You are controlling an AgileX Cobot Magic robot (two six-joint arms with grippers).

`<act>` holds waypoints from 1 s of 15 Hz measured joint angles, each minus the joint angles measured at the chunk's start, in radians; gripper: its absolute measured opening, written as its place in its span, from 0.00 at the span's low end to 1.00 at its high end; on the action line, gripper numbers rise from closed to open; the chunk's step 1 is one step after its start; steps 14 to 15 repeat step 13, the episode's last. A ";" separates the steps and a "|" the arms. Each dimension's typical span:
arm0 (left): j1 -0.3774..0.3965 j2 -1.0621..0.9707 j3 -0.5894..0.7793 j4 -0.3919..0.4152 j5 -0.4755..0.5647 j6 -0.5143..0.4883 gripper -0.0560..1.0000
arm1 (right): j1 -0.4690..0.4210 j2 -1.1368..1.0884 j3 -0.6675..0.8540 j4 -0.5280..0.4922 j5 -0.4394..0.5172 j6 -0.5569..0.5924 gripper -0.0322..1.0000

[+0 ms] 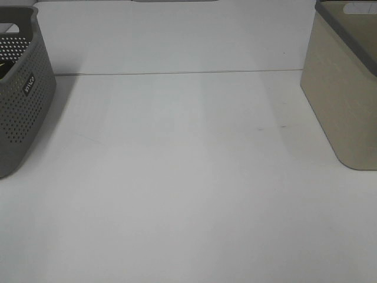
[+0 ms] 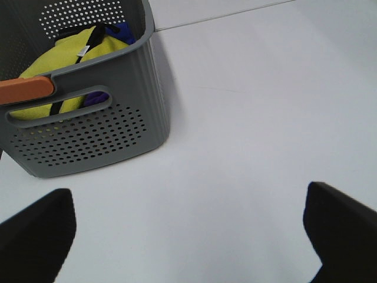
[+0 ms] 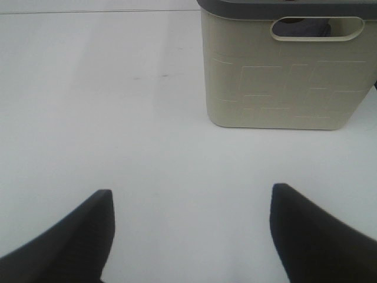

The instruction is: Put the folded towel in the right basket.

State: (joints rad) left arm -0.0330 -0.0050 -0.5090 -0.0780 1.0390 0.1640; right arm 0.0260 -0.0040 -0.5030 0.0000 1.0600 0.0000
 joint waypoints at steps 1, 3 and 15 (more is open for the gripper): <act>0.000 0.000 0.000 0.000 0.000 0.000 0.99 | 0.000 0.000 0.000 0.000 0.000 0.000 0.70; 0.000 0.000 0.000 0.000 0.000 0.000 0.99 | 0.000 0.000 0.000 0.000 0.000 0.000 0.70; 0.000 0.000 0.000 0.000 0.000 0.000 0.99 | 0.000 0.000 0.000 0.000 0.000 0.000 0.70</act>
